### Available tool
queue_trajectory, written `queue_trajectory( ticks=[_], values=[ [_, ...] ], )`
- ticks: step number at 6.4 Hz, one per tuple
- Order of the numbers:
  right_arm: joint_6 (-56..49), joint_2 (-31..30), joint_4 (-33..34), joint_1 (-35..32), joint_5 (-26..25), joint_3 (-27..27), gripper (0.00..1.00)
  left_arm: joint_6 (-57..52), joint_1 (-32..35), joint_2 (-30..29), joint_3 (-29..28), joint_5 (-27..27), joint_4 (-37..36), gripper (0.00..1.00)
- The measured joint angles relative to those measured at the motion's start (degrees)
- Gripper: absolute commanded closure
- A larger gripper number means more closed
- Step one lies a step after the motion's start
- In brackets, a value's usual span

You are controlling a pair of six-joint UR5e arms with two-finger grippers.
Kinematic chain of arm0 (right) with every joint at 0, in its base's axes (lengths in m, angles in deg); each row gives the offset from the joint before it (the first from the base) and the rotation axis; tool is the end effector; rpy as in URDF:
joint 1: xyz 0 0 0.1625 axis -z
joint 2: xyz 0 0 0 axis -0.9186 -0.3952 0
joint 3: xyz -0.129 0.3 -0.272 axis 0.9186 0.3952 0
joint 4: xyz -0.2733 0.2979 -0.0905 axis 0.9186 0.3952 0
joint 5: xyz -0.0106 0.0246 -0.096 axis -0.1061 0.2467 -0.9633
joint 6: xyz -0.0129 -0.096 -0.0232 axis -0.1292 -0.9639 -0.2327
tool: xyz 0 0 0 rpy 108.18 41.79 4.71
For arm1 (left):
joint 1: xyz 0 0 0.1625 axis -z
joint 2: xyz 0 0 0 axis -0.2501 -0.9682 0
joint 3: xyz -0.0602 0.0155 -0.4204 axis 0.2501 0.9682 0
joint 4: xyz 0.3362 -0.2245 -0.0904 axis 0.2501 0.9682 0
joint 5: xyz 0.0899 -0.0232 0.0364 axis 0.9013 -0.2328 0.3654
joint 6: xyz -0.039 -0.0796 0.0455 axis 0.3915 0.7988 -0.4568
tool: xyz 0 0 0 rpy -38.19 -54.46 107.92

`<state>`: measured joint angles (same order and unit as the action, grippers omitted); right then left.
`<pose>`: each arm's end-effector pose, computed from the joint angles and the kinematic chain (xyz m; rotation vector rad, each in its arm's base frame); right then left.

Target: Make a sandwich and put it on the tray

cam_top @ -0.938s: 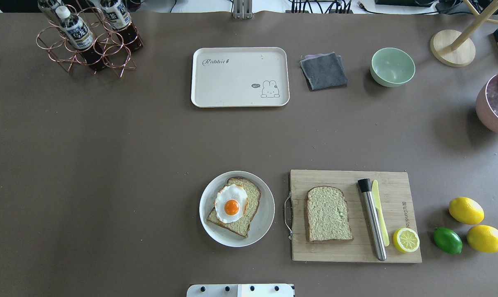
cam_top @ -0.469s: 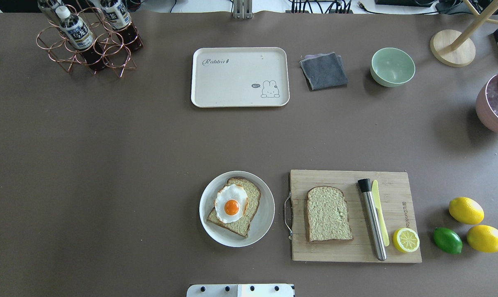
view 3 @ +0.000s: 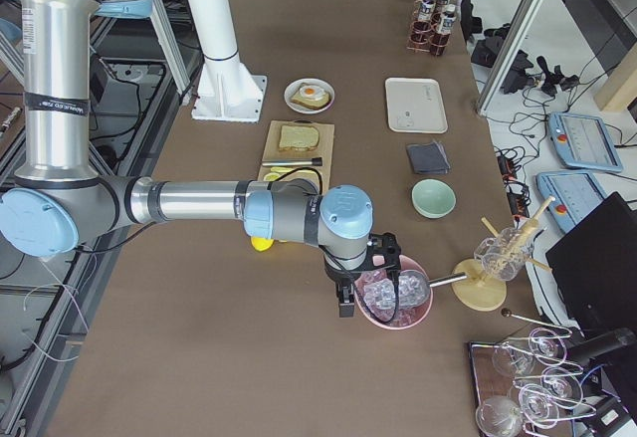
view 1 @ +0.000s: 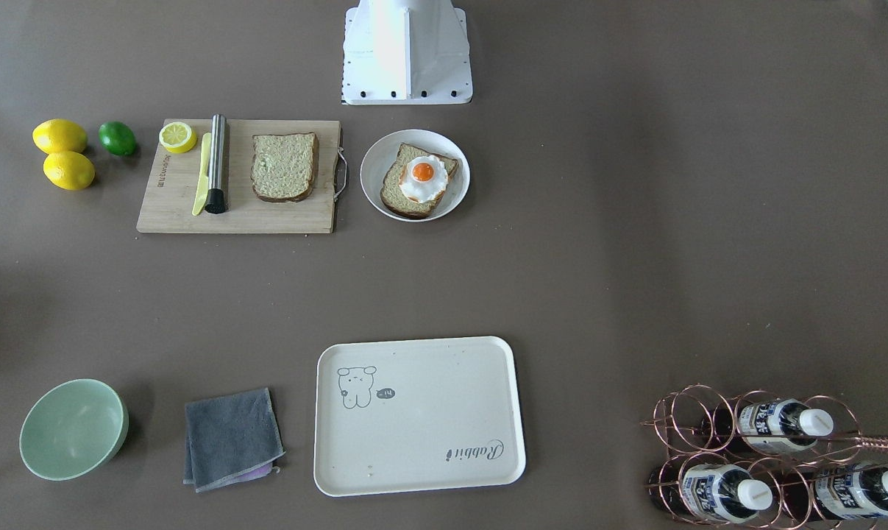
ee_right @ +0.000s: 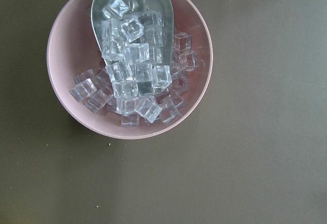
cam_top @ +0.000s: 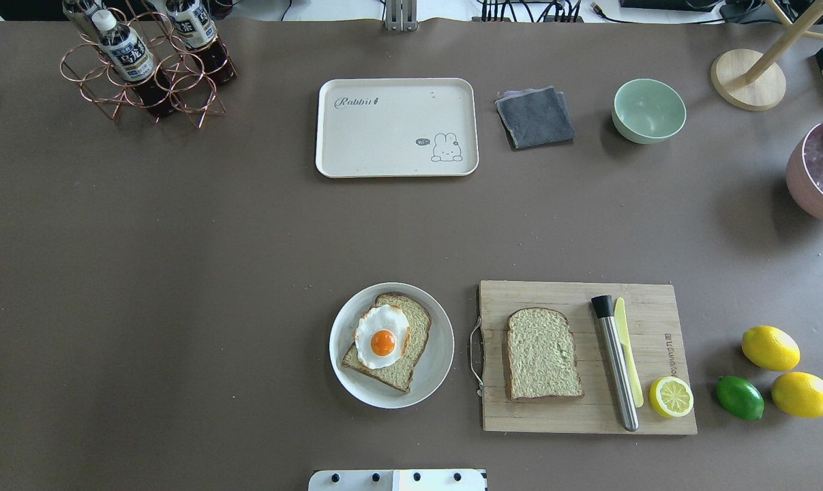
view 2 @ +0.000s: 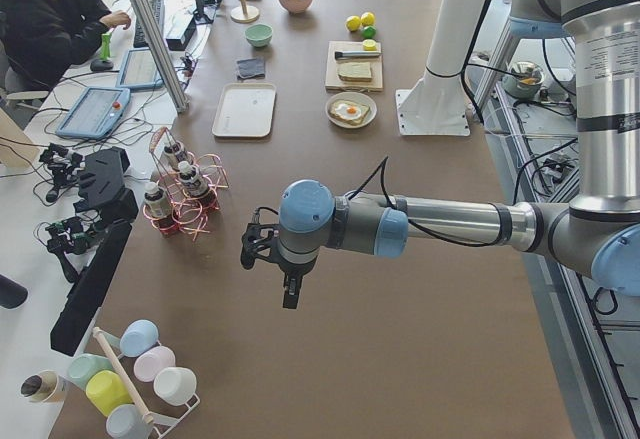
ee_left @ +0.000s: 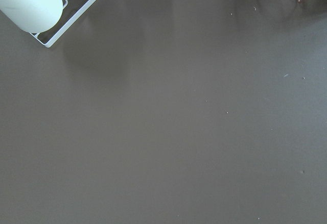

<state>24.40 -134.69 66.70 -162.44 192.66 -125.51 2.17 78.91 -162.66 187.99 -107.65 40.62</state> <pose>0.1106 -0.4439 0.6333 0.0837 -0.7400 -0.0772 -0.0861 -0.4308 0.6050 0.1677 0.8177 -0.0279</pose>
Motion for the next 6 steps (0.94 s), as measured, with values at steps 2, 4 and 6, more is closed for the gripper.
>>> queue_trajectory(
  ticks=[2, 4, 6],
  values=[
    [0.0, 0.0, 0.0, 0.0, 0.0, -0.3, 0.00, 2.3, -1.1, 0.2, -0.1, 0.0, 2.2, 0.02],
    [0.0, 0.0, 0.0, 0.0, 0.0, -0.4, 0.00, 3.2, -1.6, 0.3, -0.3, 0.0, 3.3, 0.02],
    [0.0, 0.0, 0.0, 0.0, 0.0, -0.4, 0.00, 3.3, -1.7, 0.4, -0.3, 0.0, 3.5, 0.02]
  ],
)
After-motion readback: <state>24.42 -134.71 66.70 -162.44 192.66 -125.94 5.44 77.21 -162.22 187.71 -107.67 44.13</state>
